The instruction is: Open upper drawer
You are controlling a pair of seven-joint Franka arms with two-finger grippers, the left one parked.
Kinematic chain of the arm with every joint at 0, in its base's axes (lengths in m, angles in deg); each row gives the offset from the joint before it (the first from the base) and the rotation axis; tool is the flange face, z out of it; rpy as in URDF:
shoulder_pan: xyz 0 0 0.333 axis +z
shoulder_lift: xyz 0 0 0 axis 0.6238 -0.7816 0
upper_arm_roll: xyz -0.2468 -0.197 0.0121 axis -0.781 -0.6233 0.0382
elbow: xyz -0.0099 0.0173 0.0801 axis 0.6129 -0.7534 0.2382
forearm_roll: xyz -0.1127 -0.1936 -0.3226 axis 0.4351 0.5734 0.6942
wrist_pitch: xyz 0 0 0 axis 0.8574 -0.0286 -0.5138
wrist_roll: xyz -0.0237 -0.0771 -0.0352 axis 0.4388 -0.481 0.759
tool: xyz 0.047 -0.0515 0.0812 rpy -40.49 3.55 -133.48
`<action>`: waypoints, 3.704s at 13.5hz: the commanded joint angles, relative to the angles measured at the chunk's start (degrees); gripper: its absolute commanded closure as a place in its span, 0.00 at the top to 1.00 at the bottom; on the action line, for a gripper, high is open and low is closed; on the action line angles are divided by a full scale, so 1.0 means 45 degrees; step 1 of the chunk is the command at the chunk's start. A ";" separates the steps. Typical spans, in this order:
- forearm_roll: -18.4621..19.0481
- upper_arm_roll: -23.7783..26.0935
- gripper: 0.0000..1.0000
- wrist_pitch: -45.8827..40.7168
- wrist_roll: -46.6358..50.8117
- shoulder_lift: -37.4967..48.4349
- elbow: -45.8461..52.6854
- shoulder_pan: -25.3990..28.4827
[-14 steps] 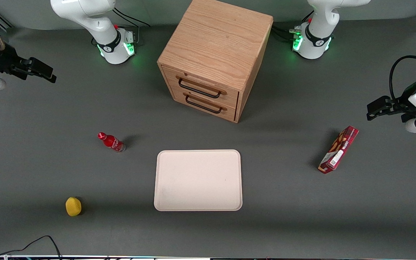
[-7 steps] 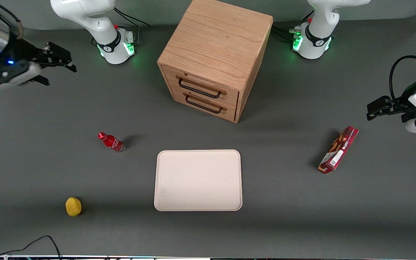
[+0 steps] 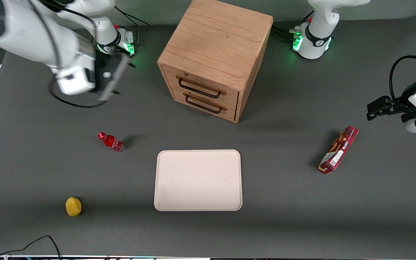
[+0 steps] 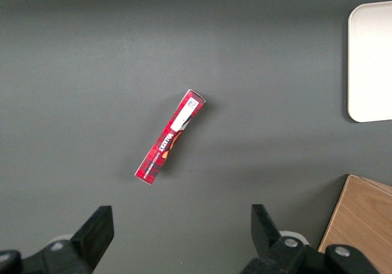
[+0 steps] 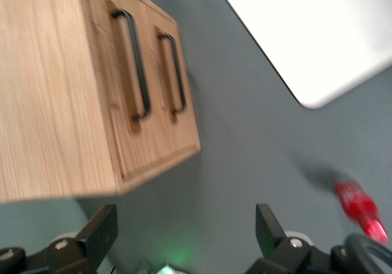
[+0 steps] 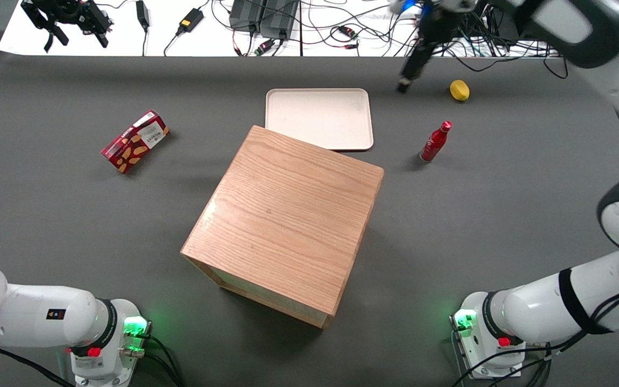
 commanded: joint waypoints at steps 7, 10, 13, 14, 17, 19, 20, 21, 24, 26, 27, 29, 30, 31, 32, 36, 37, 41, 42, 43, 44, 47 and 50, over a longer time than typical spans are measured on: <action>-0.0356 0.1664 1.00 0.3217 0.0874 -0.2878 -0.0514 0.0629; -0.0356 0.1684 1.00 0.3825 0.0995 -0.2977 -0.0984 0.0923; -0.0317 0.2210 1.00 0.4819 0.1073 -0.2841 -0.1861 0.0944; -0.0278 0.2269 1.00 0.5016 0.1073 -0.2801 -0.2000 0.0943; -0.0258 0.2329 1.00 0.5564 0.1190 -0.2918 -0.2274 0.0983; -0.0278 0.2484 1.00 0.5740 0.1210 -0.2918 -0.2470 0.0983; -0.0258 0.2504 1.00 0.5837 0.1210 -0.2918 -0.2548 0.0963; -0.0258 0.2504 1.00 0.5858 0.1210 -0.2938 -0.2568 0.0963; -0.0122 0.2485 1.00 0.5916 0.1055 -0.3151 -0.2549 0.0885; 0.0344 0.2408 1.00 0.5917 0.1015 -0.3444 -0.2432 0.0729; 0.0657 0.2329 1.00 0.5917 0.0995 -0.3562 -0.2315 0.0709; 0.0738 0.2290 1.00 0.5839 0.1073 -0.4009 -0.1693 0.0534; 0.0777 0.2232 1.00 0.5800 0.1093 -0.4244 -0.1341 0.0514; 0.0854 0.1941 1.00 0.5761 0.1074 -0.4324 -0.1144 0.0533; 0.0952 0.1764 1.00 0.5760 0.1054 -0.4402 -0.1007 0.0533; 0.1439 0.1061 1.00 0.4536 0.0743 -0.5239 0.0765 0.0533; 0.1480 0.0982 1.00 0.4163 0.0683 -0.5513 0.1371 0.0514; 0.1674 -0.0169 1.00 0.3866 -0.0057 -0.6023 0.2080 0.0553; 0.1849 -0.0268 1.00 0.3866 -0.0137 -0.6217 0.2254 0.0534; 0.2006 -0.0288 1.00 0.3730 -0.0157 -0.6470 0.2759 0.0533; 0.2181 -0.0521 1.00 0.3304 -0.0273 -0.6821 0.3460 0.0533; 0.2086 -0.1263 1.00 0.1567 -0.1034 -0.7779 0.6115 0.0514; 0.2046 -0.1558 1.00 0.0664 -0.1153 -0.7782 0.7099 0.0417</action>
